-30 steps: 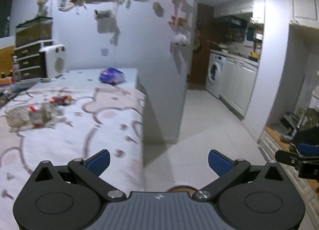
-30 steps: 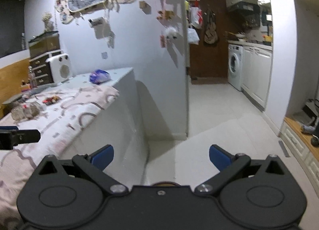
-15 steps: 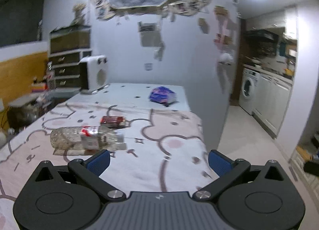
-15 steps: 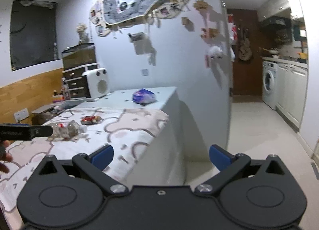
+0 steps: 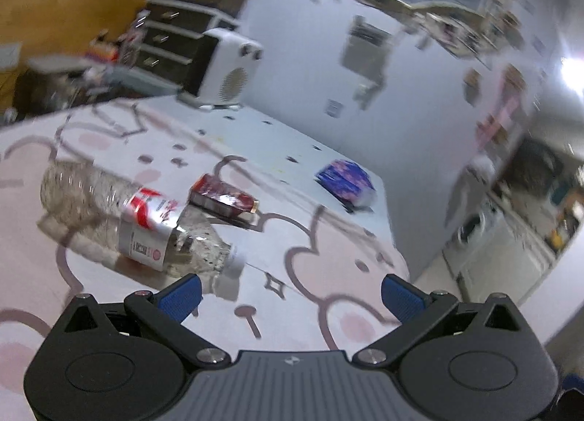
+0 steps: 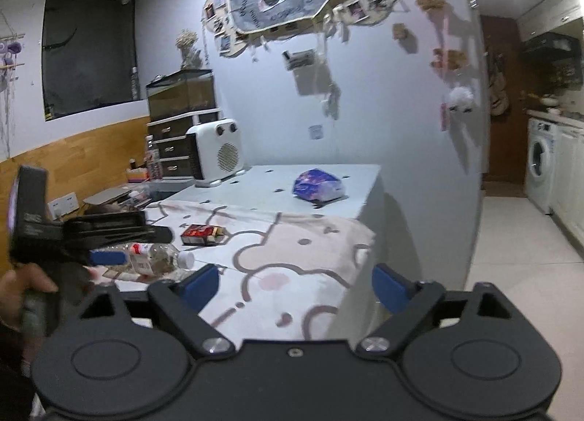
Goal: Collect trash
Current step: 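Grasp the clear plastic bottle with the left tool while the right tool approaches the red box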
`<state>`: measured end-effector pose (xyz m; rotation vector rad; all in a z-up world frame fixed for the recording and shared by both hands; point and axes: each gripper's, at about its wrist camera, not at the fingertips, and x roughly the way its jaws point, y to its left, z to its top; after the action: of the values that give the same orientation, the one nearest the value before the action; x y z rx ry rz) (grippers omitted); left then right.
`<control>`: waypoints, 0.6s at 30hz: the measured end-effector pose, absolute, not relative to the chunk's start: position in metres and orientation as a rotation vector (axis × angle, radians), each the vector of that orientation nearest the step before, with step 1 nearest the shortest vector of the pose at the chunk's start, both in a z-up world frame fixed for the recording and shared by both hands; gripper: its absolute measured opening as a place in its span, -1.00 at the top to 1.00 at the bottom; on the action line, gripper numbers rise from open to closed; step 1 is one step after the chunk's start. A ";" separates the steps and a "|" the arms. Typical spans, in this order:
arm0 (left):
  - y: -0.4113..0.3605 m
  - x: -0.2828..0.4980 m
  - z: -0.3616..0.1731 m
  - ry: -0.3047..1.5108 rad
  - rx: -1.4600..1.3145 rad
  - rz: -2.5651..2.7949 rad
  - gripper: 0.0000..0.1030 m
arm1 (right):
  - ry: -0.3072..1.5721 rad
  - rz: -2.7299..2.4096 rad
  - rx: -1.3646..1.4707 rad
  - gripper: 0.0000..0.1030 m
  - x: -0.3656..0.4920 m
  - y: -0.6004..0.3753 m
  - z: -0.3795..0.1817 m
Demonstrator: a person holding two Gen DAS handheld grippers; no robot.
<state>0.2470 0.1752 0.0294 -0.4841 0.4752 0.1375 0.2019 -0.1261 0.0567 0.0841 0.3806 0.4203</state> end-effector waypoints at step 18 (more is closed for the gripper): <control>0.265 0.249 -0.013 0.446 -0.752 0.273 -0.99 | 0.577 0.681 0.118 0.52 0.379 0.040 0.020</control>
<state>0.2486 0.2652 -0.0129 -0.7522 0.4462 0.2728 0.3794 0.0397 0.0195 0.1183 0.5768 0.6810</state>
